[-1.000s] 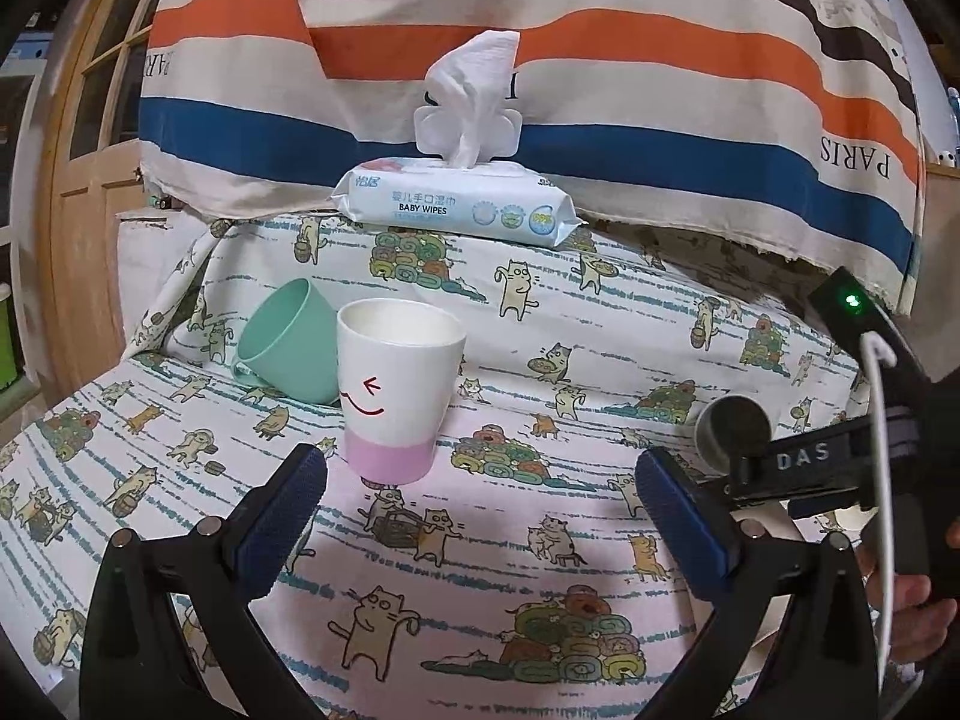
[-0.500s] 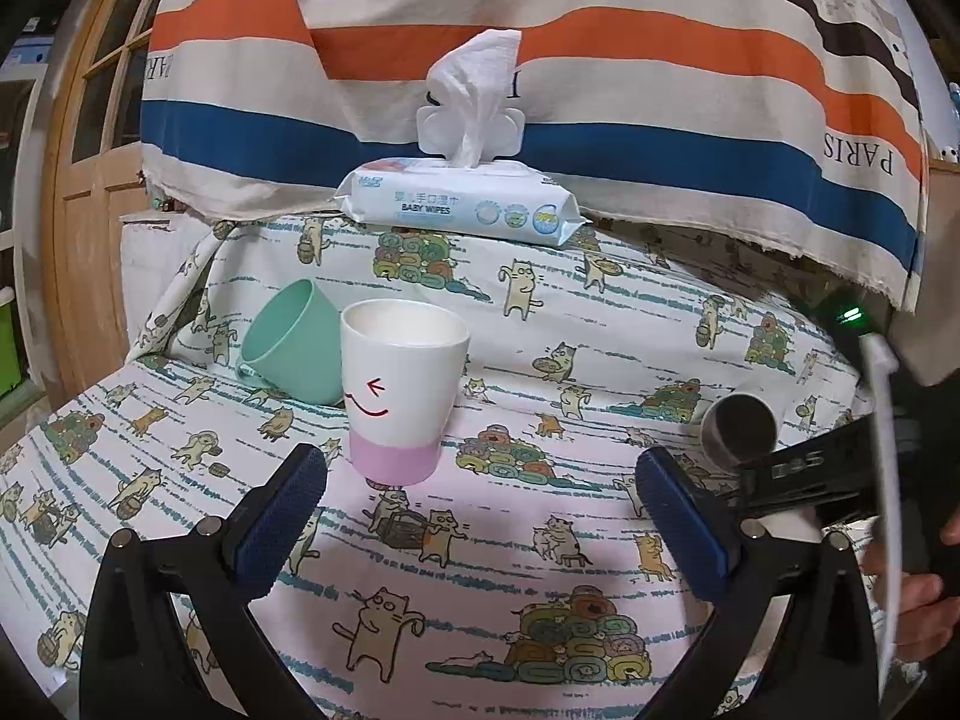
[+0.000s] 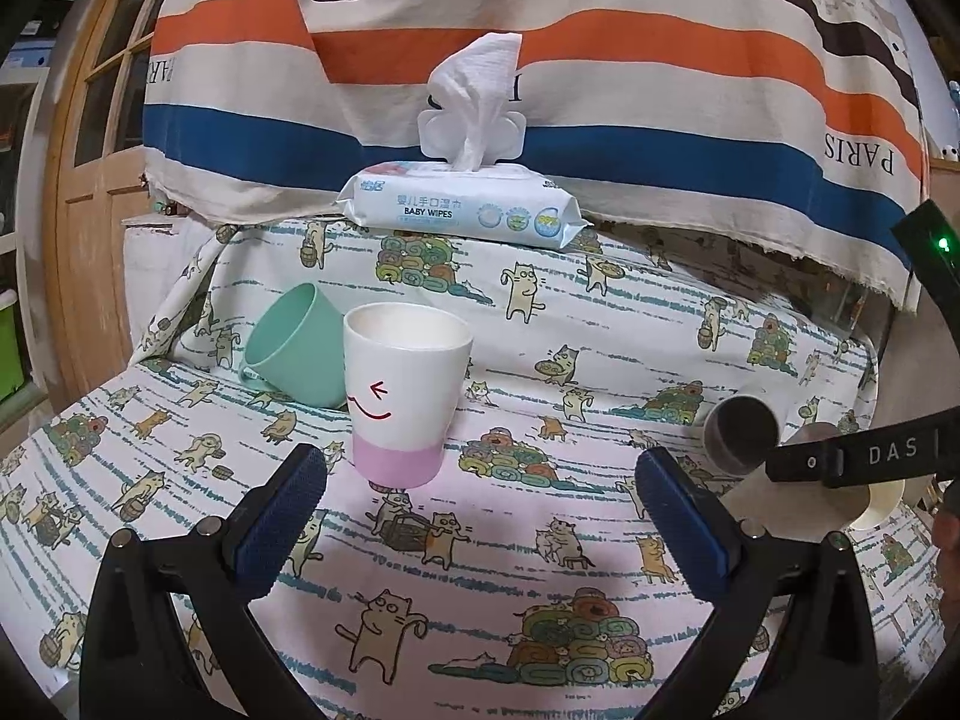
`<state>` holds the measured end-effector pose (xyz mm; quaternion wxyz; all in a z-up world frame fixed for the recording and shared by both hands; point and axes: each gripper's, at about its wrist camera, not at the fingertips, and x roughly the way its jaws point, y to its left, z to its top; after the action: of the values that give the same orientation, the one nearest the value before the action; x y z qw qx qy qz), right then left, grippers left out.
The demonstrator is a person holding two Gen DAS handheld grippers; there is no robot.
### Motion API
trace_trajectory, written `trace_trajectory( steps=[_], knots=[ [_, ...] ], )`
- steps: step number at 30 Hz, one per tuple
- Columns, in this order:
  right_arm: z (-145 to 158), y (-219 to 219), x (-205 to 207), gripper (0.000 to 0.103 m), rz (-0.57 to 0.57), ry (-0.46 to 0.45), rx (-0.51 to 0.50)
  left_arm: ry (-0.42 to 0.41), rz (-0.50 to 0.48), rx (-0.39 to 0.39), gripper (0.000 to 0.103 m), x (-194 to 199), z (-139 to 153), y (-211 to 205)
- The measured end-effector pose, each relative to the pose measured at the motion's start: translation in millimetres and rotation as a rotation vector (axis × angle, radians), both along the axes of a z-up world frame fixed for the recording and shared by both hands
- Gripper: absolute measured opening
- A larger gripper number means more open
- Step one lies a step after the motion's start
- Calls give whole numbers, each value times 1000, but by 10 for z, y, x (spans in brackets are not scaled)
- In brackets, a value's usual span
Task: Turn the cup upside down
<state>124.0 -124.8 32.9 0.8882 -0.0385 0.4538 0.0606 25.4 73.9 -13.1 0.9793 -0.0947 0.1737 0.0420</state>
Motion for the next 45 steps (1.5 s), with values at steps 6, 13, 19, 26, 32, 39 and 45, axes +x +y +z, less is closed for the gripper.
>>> trace_trajectory(
  steps=[6, 13, 19, 26, 32, 39, 45],
  knots=[
    [-23, 18, 14, 69, -1, -24, -1, 5, 2, -2, 102, 8, -1, 7],
    [-64, -22, 45, 69, -2, -48, 9, -5, -3, 40, 102, -14, 14, -69],
    [-25, 36, -152, 72, 43, -202, -65, -20, -17, 78, 102, -34, 32, -149],
    [96, -151, -447, 72, 27, -357, -44, -50, -46, 147, 102, -81, 57, -297],
    [239, -484, -781, 75, 7, -516, 56, -56, -67, 152, 102, -90, 66, -322],
    [210, -613, -1114, 103, 44, -690, 55, -54, -81, 160, 102, -88, 62, -349],
    [65, -670, -1212, 103, 22, -717, 88, -54, -89, 165, 102, -88, 62, -368]
  ],
)
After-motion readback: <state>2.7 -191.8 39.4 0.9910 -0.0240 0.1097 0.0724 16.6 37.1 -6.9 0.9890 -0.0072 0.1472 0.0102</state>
